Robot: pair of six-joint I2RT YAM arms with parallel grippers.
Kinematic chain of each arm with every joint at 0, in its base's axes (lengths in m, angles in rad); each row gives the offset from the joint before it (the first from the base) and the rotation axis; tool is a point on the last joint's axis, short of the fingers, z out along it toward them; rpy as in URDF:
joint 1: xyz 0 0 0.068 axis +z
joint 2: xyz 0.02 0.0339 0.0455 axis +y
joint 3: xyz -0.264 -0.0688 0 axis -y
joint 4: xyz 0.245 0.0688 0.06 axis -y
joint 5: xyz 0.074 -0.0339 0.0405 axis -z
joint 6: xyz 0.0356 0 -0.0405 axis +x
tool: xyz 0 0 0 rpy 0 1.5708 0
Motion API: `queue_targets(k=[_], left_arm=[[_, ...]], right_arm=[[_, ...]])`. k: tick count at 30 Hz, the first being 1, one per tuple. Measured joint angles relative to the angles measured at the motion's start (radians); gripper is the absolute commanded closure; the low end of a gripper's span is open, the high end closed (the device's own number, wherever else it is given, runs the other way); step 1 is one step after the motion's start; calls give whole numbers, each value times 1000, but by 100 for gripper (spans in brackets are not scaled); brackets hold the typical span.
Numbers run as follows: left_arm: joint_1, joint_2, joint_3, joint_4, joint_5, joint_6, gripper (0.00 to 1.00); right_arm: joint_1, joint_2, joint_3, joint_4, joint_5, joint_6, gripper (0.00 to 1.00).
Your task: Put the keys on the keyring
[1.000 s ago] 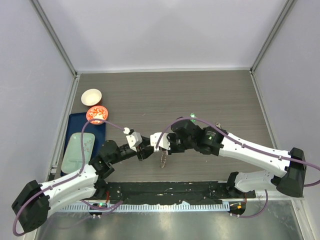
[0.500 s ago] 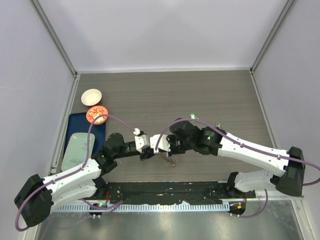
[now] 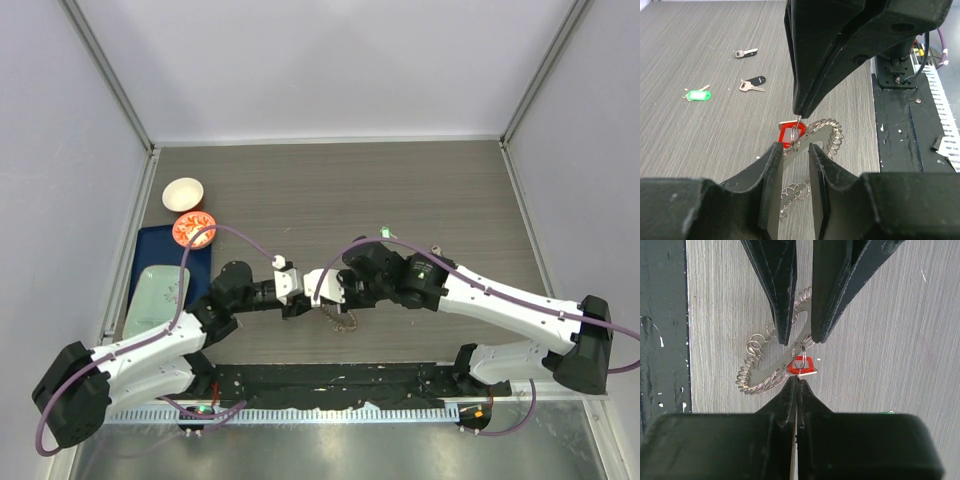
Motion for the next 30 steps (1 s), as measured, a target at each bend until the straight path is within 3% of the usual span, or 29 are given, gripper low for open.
queue_targets(k=[8, 19, 30], left_arm=[[0, 24, 6, 21, 13, 7, 66], [-2, -100, -129, 98, -89, -10, 65], [-3, -93, -131, 132, -96, -16, 66]], right_arm=[[-3, -8, 0, -16, 2, 0, 99], [14, -13, -3, 71, -2, 0, 99], [14, -25, -11, 84, -21, 4, 99]])
